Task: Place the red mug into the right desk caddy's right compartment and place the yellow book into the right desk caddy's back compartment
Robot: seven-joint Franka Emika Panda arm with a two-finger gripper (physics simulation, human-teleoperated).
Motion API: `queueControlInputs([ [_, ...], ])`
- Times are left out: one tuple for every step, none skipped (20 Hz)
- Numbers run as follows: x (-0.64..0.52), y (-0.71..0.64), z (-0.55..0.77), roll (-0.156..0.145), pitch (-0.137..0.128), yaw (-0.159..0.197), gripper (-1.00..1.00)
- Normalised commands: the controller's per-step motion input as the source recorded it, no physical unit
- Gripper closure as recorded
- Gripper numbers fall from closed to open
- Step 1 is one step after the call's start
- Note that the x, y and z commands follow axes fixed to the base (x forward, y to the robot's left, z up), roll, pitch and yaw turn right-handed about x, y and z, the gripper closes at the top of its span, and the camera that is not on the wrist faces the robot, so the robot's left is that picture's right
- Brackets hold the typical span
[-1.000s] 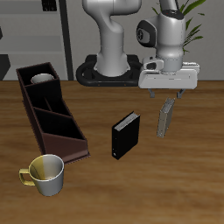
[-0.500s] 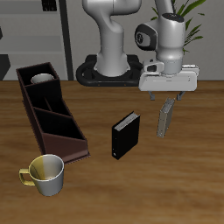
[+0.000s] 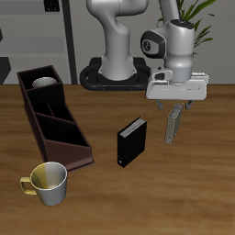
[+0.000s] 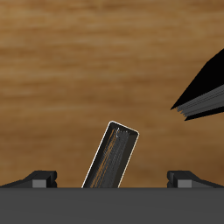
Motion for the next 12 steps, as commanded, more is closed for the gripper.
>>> queueControlInputs([
  [0.12,-0.06,-0.22,-0.013,0.025,-0.002,-1.0],
  [0.0,-0.05,-0.21,0.015,0.028,0.006,-1.0],
  [0.11,-0.19,-0.14,-0.057,0.017,-0.054,-1.0],
  [0.08,-0.04,-0.08,0.004,0.006,-0.002,-1.0],
  [0.01,-0.06,-0.19,-0.008,0.018,-0.024,-1.0],
  [0.02,0.01,-0.16,-0.017,0.023,-0.017,-1.0],
  [0.05,0.01,-0.17,0.005,0.023,-0.005,-1.0],
  [0.06,-0.01,-0.19,-0.01,0.026,-0.028,-1.0],
  [0.0,0.0,0.0,0.0,0.0,0.0,-1.0],
  [0.07,0.02,-0.22,-0.002,0.039,-0.026,-1.0],
  [0.04,0.03,-0.24,0.011,0.035,-0.007,-1.0],
  [0.02,0.03,-0.26,0.012,0.025,-0.014,-1.0],
])
